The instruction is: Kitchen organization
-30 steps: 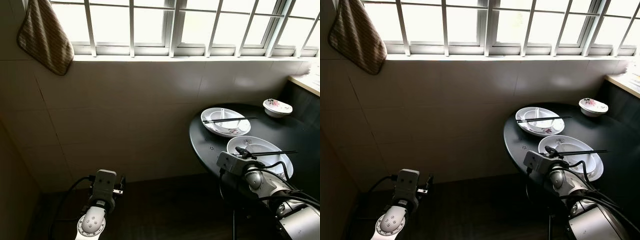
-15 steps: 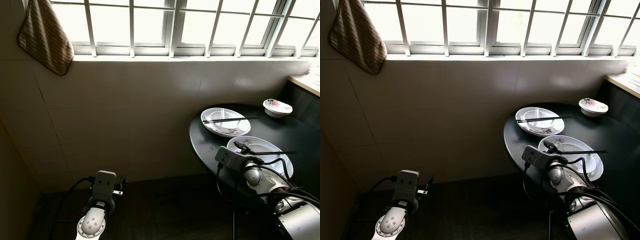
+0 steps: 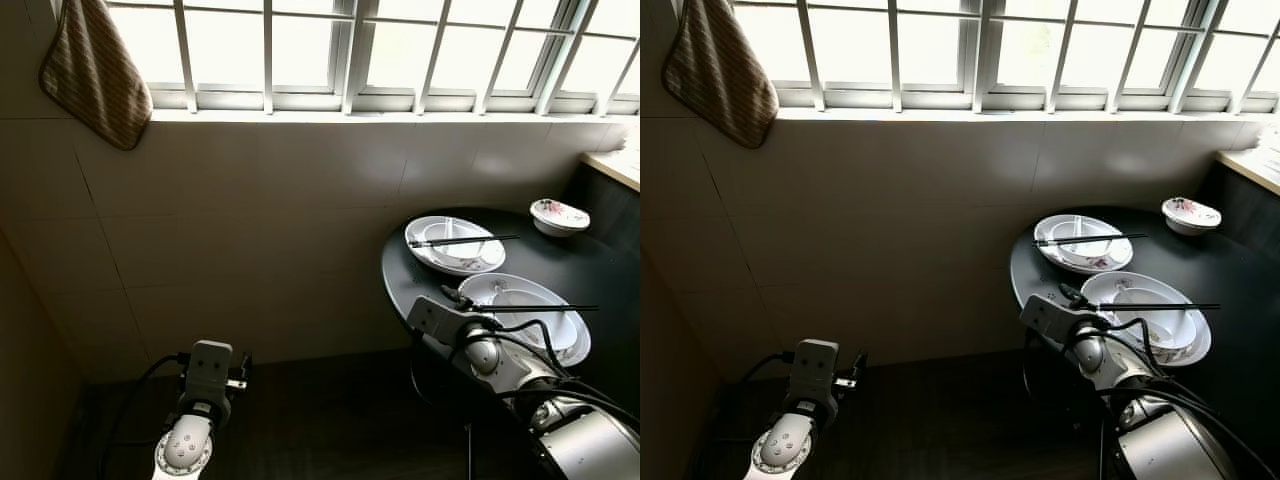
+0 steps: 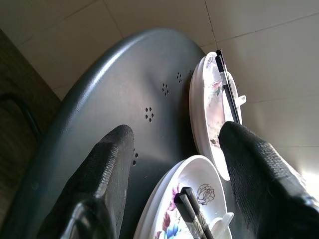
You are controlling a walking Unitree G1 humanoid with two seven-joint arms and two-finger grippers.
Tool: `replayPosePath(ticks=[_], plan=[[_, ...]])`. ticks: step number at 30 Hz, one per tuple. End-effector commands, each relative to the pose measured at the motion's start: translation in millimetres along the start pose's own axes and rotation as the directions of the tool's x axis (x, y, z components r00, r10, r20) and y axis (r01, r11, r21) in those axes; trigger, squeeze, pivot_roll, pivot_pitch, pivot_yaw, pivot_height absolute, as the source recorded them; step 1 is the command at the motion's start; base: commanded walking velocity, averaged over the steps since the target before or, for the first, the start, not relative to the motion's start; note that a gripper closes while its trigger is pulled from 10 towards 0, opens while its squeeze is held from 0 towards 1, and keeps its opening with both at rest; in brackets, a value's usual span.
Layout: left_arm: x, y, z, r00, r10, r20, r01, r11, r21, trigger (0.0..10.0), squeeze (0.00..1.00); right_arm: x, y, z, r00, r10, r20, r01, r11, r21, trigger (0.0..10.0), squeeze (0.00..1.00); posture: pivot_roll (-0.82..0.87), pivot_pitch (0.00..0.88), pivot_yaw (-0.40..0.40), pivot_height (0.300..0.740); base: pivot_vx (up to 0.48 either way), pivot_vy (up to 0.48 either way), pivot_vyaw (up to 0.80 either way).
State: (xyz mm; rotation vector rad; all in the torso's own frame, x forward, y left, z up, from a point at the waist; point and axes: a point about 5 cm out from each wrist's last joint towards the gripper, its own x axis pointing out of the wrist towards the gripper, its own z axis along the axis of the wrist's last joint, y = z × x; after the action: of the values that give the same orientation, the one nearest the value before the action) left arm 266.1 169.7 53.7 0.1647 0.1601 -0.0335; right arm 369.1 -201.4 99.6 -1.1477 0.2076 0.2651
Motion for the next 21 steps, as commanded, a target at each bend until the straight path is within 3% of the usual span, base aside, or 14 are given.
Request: replayPosePath(ticks=[1,4,6,8,13,14,16,21], plan=[[0.9,-1.5,5,1.000,-0.001,0.016,0.001,1.000,-0.004,10.0,0.00,3.3,-8.8,17,0.995,-0.038,0.088,0.029,0.995,0.099,10.0,0.00,0.09,0.000,-0.072,0.740,0.000,0.000,0.00],[-0.5,1.7,8,0.998,0.028,0.050,-0.028,1.000,-0.012,10.0,0.00,3.0,-4.8,48,0.960,-0.072,0.269,-0.016,0.950,0.313,10.0,0.00,0.08,0.000,-0.072,0.740,0.000,0.000,0.00],[-1.1,2.9,9,0.997,0.039,0.060,-0.038,0.999,-0.012,10.0,0.00,2.4,-3.7,51,0.954,-0.087,0.286,-0.013,0.944,0.331,10.0,0.00,0.08,0.000,-0.072,0.740,0.000,0.000,0.00],[-2.9,10.2,15,0.991,0.093,0.093,-0.089,0.995,-0.046,10.0,0.00,-0.1,1.0,58,0.938,-0.132,0.321,-0.011,0.913,0.408,10.0,0.00,0.08,0.000,-0.071,0.740,0.000,0.000,0.00],[-4.0,25.1,23,0.975,0.178,0.134,-0.168,0.982,-0.080,10.0,0.00,-10.5,-0.2,78,0.865,-0.272,0.421,0.002,0.842,0.540,10.0,0.00,0.08,0.000,-0.069,0.740,0.096,0.000,0.00],[-4.0,25.1,23,0.975,0.178,0.134,-0.168,0.982,-0.080,10.0,0.00,-10.5,-0.2,78,0.865,-0.272,0.421,0.002,0.842,0.540,10.0,0.00,0.08,0.000,-0.069,0.740,0.240,0.000,0.00],[-3.9,27.9,28,0.969,0.187,0.164,-0.181,0.982,-0.049,10.0,0.00,-15.7,-4.5,87,0.832,-0.334,0.444,-0.024,0.777,0.629,10.0,0.00,0.08,0.000,-0.068,0.740,0.279,0.000,0.00],[-2.5,34.6,42,0.957,0.195,0.216,-0.197,0.980,-0.015,10.0,0.00,-21.2,-8.2,95,0.806,-0.379,0.454,-0.045,0.726,0.686,10.0,0.00,0.07,0.000,-0.066,0.740,0.305,0.000,0.00]])
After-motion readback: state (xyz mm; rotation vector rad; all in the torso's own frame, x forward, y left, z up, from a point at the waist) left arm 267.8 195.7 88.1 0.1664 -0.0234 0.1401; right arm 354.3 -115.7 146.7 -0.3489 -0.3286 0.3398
